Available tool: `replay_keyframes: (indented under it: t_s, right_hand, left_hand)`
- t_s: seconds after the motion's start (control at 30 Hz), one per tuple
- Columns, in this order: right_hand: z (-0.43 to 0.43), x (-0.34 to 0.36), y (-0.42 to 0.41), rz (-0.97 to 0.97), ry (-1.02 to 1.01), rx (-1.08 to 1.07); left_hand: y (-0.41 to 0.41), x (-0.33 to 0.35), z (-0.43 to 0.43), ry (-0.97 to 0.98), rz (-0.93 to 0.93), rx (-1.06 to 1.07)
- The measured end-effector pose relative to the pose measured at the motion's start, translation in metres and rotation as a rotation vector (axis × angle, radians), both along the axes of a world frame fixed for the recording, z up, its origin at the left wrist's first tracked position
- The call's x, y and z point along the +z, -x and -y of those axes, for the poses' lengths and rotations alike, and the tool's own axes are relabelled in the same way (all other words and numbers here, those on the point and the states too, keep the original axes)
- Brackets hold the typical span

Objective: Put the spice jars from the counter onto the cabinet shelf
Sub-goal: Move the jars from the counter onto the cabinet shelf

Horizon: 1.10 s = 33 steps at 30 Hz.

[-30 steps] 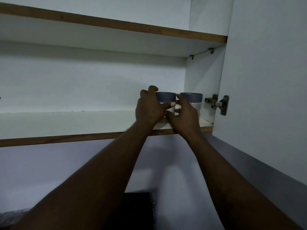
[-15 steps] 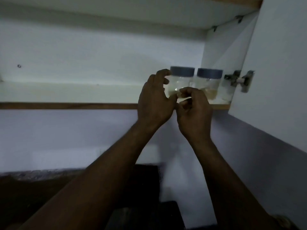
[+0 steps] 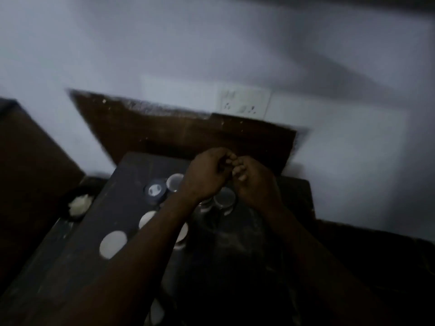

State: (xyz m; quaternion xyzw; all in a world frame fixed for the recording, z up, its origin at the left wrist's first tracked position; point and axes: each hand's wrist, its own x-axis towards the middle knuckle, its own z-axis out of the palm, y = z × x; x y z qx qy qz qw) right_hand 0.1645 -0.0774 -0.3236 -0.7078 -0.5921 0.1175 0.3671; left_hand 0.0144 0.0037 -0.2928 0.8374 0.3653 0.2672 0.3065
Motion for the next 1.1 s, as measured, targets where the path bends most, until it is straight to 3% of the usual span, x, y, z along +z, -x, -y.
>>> replay_keyframes:
  t_s: [0.13, 0.23, 0.33, 0.5, 0.7, 0.83, 1.1]
  right_hand:
    - [0.009, -0.077, 0.059, 0.002, 0.291, 0.114]
    - [0.020, -0.121, 0.104, -0.039, 0.522, 0.227]
    - [0.019, -0.140, 0.133, -0.015, 0.612, 0.220]
    - [0.013, -0.158, 0.156, 0.009, 0.689, 0.163]
    - [0.016, -0.169, 0.160, 0.019, 0.655, 0.145]
    - [0.020, -0.167, 0.154, 0.008, 0.649, 0.143]
    - [0.025, -0.114, 0.120, -0.179, 0.317, 0.068]
  left_hand:
    - [0.062, -0.071, 0.022, 0.148, -0.237, 0.056]
    - [0.110, -0.119, 0.036, 0.137, -0.457, 0.112]
    - [0.139, -0.150, 0.046, 0.155, -0.698, 0.146]
    - [0.155, -0.181, 0.048, 0.040, -0.860, 0.116]
    - [0.153, -0.201, 0.036, -0.055, -0.842, 0.077]
    - [0.151, -0.206, 0.029, -0.107, -0.725, 0.055]
    - [0.109, -0.147, 0.013, 0.034, -0.176, 0.172]
